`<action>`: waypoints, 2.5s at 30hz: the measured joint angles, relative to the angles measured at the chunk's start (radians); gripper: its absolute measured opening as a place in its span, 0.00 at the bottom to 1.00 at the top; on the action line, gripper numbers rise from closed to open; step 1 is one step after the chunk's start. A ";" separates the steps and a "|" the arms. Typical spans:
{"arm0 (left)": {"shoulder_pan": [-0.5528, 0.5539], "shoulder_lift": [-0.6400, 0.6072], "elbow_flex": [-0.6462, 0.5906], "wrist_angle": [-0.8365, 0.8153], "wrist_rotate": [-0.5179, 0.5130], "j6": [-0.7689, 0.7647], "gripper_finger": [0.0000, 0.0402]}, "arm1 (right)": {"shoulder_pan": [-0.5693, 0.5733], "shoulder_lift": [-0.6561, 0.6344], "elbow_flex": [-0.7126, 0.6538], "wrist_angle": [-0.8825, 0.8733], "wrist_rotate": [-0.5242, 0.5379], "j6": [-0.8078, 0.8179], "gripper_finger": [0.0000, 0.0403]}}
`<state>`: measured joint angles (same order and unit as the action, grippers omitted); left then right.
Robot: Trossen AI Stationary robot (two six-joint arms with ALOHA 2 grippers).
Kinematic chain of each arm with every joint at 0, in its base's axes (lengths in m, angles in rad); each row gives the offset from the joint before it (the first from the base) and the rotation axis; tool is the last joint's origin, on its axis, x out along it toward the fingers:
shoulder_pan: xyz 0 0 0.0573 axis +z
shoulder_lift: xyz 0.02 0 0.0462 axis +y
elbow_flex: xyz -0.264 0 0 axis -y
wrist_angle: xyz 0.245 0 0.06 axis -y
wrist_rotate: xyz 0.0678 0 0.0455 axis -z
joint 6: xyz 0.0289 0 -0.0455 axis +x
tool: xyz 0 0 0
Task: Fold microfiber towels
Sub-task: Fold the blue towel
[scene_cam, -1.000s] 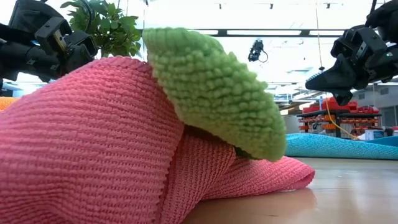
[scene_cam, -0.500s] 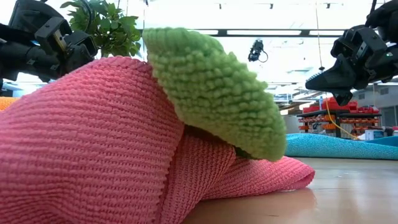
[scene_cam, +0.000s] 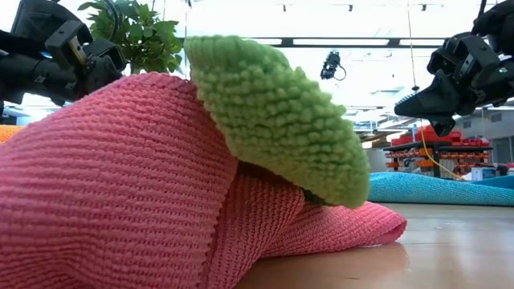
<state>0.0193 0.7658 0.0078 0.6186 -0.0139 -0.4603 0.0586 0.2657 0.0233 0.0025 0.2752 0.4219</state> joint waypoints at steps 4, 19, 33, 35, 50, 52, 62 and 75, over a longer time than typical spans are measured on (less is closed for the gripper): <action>0.000 0.000 0.000 -0.002 0.000 -0.028 0.23 | 0.000 0.000 0.000 0.000 0.000 0.000 0.04; 0.000 0.001 0.146 -0.025 -0.203 -0.327 0.06 | 0.000 0.000 0.000 0.001 0.000 0.000 0.04; 0.001 0.326 0.579 -0.177 -0.331 0.103 0.02 | 0.000 0.000 -0.001 0.019 0.001 0.009 0.04; 0.001 0.395 0.618 -0.173 -0.331 0.113 0.03 | 0.000 0.000 -0.001 0.044 0.001 0.050 0.04; 0.000 0.837 0.818 -0.175 -0.172 0.116 0.02 | 0.067 0.090 0.053 0.016 -0.105 0.307 0.04; 0.002 0.882 0.847 -0.174 -0.171 0.117 0.03 | 0.090 0.144 0.114 -0.048 -0.104 0.308 0.04; 0.020 1.078 1.030 -0.288 -0.155 0.318 0.19 | 0.192 0.478 0.455 -0.621 -0.105 0.452 0.04; 0.139 1.216 1.194 -0.691 -0.026 0.394 0.41 | 0.346 0.703 0.508 -0.745 -0.086 0.659 0.11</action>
<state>0.1580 1.9815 1.2021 -0.0729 -0.0402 -0.0666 0.4050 0.9683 0.5316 -0.7421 0.1889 1.0814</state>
